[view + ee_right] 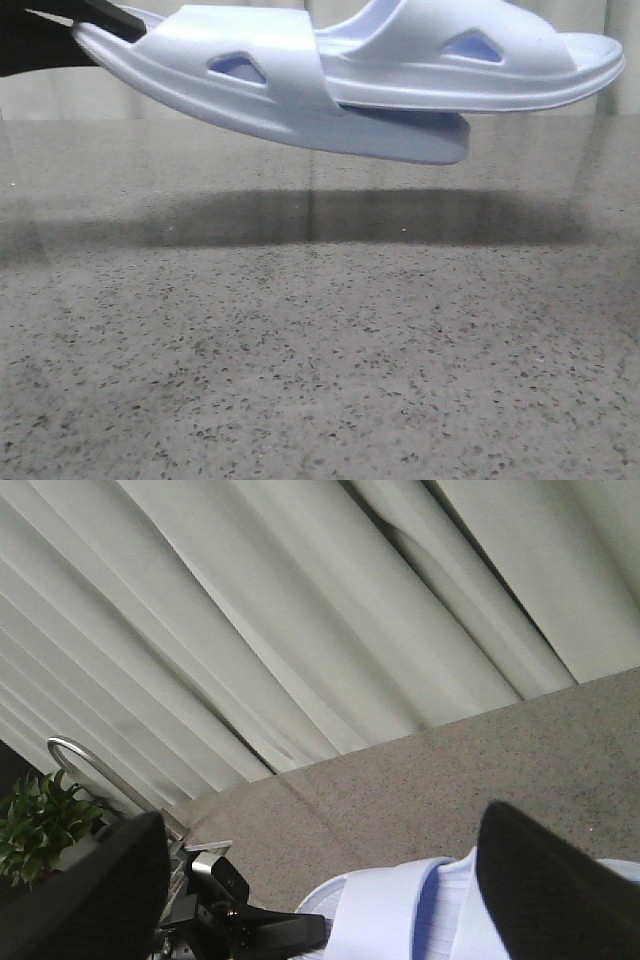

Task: Insert blue slippers together front up
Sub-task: 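Lower the stacked slippers onto the table and open both grippers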

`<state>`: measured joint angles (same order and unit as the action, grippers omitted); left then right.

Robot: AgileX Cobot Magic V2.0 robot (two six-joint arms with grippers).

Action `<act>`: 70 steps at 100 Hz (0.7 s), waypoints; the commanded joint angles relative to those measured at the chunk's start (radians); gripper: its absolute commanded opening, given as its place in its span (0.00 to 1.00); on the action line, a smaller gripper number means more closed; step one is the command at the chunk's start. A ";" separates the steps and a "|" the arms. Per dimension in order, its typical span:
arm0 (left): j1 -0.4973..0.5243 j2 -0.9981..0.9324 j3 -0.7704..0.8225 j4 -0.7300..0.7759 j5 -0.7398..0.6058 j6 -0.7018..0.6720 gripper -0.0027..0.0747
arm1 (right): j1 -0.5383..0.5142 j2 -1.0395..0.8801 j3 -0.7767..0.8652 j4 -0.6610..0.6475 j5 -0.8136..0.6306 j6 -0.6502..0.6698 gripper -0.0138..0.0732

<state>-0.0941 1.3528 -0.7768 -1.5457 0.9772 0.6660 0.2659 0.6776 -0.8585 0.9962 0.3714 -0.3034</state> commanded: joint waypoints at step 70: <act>0.002 0.124 -0.020 0.032 -0.033 -0.008 0.06 | 0.000 -0.003 -0.031 -0.025 -0.039 -0.017 0.79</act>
<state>-0.0941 1.4995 -0.7746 -1.4762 0.9190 0.6654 0.2659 0.6776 -0.8585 0.9641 0.3720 -0.3037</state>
